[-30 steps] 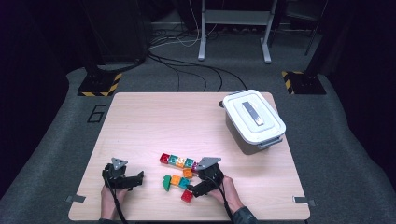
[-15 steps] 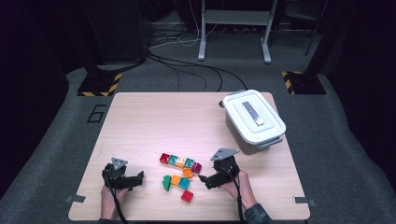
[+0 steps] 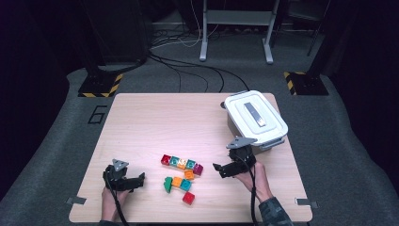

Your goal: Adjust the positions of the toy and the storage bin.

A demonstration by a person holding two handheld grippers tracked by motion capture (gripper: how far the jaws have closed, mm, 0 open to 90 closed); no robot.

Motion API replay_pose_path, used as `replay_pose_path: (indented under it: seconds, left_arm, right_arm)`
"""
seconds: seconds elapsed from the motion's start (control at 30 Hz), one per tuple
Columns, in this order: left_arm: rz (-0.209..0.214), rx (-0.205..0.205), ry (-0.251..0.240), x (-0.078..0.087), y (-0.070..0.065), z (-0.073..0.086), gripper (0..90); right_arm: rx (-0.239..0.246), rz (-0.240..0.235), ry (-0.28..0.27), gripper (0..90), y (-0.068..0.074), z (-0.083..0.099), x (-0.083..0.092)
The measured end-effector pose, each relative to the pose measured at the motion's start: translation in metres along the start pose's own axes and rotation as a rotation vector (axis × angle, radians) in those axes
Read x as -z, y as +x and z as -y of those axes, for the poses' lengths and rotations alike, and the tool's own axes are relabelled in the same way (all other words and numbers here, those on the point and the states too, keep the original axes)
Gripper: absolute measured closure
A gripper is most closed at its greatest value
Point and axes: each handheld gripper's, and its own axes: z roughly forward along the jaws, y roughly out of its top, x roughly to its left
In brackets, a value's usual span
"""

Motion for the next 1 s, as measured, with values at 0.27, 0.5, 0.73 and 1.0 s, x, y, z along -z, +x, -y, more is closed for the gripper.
replay_pose_path:
  seconds: [0.27,0.5,0.73,1.0]
  left_arm:
    - [-0.001,-0.001,-0.005,-0.001,0.000,0.000,0.0]
    - [-0.001,-0.001,-0.005,-0.001,0.000,0.000,0.0]
    - [0.001,0.005,-0.006,-0.001,-0.001,0.000,0.0]
    - [0.002,0.004,-0.008,-0.001,-0.001,0.000,0.0]
  right_arm:
    - [0.013,0.040,-0.011,0.9,-0.015,-0.017,0.019]
    - [0.017,0.055,-0.032,0.9,-0.022,-0.030,0.031]
    - [0.011,0.089,-0.032,0.2,-0.038,-0.039,0.034]
    - [-0.034,0.116,-0.033,0.0,-0.065,-0.044,0.035]
